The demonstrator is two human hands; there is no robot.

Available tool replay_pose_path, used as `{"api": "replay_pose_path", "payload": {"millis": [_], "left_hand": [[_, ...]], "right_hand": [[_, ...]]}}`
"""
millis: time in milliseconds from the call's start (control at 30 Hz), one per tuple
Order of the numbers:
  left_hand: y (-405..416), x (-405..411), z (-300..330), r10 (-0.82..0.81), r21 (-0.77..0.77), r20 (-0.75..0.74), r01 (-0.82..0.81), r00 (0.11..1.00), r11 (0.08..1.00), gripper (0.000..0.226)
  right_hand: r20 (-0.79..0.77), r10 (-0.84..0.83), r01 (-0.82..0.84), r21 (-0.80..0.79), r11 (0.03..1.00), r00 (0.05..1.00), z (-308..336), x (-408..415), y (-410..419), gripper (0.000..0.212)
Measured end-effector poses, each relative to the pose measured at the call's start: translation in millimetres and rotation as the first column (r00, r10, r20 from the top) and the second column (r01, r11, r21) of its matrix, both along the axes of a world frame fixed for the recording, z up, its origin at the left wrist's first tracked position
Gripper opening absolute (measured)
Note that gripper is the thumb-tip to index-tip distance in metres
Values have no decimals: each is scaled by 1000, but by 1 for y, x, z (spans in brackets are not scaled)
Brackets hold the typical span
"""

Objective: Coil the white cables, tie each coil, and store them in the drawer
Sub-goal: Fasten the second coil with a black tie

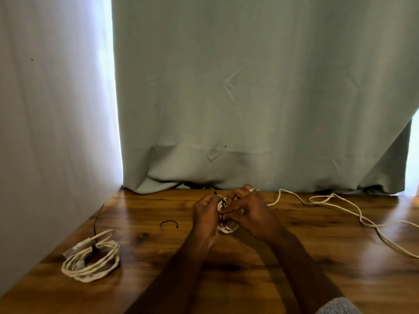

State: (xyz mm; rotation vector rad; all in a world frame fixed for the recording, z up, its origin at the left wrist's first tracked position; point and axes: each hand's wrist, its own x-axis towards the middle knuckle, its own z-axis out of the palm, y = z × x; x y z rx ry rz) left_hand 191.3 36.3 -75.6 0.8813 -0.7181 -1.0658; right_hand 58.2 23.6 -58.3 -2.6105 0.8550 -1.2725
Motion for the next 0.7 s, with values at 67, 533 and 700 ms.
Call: {"api": "replay_pose_path", "payload": {"millis": [67, 533, 700], "left_hand": [[1, 1, 2, 4, 13, -12, -4, 1000, 1000, 21], [2, 8, 5, -6, 48, -59, 9, 998, 999, 18], [-2, 13, 5, 40, 30, -73, -38, 996, 999, 21]], "right_hand": [[-53, -119, 116, -60, 991, 992, -4, -2, -1, 18], [170, -174, 156, 115, 981, 970, -16, 1, 5, 16], [186, -252, 217, 190, 957, 949, -9, -1, 14, 28]]}}
